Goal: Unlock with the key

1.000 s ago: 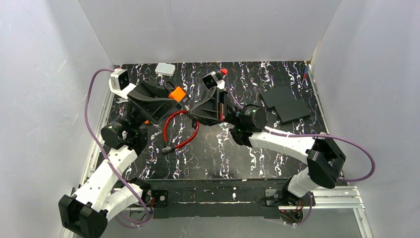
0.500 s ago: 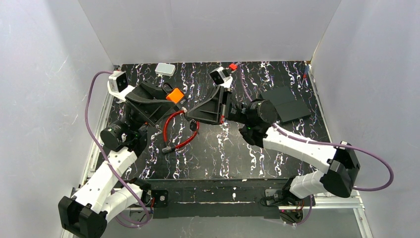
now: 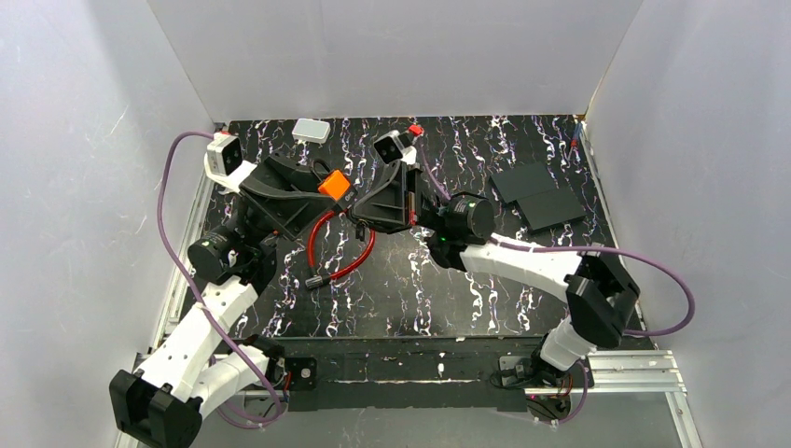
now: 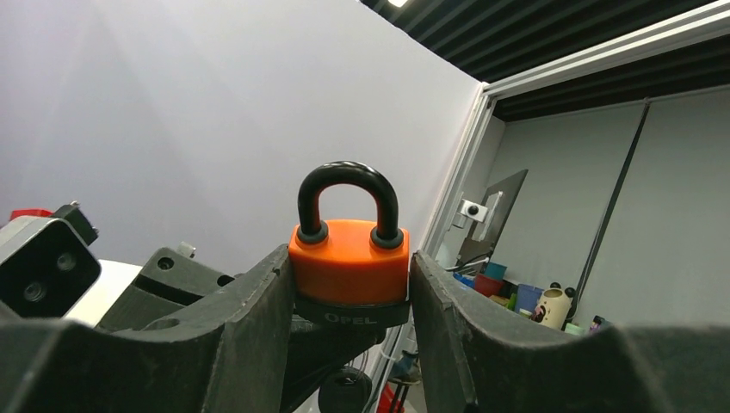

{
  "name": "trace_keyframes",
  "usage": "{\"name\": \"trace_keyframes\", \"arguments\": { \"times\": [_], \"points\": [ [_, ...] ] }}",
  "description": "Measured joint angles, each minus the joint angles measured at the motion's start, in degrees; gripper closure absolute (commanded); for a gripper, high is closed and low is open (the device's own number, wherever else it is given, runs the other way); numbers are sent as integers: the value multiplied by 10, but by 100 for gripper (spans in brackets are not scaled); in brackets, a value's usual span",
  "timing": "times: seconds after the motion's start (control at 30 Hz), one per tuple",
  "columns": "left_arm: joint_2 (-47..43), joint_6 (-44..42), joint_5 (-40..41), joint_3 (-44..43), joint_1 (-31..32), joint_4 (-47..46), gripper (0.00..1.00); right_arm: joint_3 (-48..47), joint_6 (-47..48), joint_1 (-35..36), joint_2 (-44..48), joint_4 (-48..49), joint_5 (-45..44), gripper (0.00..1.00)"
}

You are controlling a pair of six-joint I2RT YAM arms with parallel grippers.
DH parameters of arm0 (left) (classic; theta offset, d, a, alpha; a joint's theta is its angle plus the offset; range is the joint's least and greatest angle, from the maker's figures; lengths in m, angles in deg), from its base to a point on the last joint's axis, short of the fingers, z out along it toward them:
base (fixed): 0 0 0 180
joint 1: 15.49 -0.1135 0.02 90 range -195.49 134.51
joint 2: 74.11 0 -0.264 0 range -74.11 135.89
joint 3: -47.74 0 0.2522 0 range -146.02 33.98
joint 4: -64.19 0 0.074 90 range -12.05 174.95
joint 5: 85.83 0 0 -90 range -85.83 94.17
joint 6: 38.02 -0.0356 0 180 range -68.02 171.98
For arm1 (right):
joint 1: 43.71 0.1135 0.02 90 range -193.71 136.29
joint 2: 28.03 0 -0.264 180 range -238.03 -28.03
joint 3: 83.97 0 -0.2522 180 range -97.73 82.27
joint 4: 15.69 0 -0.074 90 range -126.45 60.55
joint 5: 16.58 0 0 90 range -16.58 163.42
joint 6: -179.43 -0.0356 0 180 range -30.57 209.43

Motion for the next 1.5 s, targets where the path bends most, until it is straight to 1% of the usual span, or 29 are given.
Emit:
{"name": "trace_keyframes", "arguments": {
  "times": [0.17,0.33,0.37,0.4,0.53,0.57,0.67,0.7,0.83,0.87,1.1,1.3,1.5],
  "points": [
    [0,-6,1,-3,-1,3,100,-15,-52,0,-27,31,0,99],
    [1,-6,1,-3,-2,3,100,-15,-55,0,-26,31,0,99],
    [1,-6,1,-3,-2,2,98,-15,-53,0,-26,31,0,99],
    [1,-7,0,-3,-2,3,90,-14,-51,-1,-25,31,0,99],
    [1,-7,-2,-3,-1,7,36,-7,-30,-5,-17,28,3,99],
    [1,-9,-5,-3,-1,11,26,-3,-23,-6,-14,27,3,99],
    [-2,-21,-45,3,5,23,14,3,-3,-14,-3,6,-23,99],
    [-3,-24,-47,5,7,28,11,7,3,-19,2,1,-27,99],
    [-17,-43,-71,14,8,63,3,17,17,-27,10,-10,-51,99],
    [-22,-48,-77,17,9,70,2,17,22,-28,10,-14,-56,99],
    [-66,-101,-85,30,10,158,2,27,58,-33,23,-58,-60,99],
    [-129,-173,-74,39,10,282,1,32,139,-64,88,-174,-51,99],
    [-167,-222,-72,53,10,362,1,33,249,-92,159,-298,-51,99]
  ]
}}
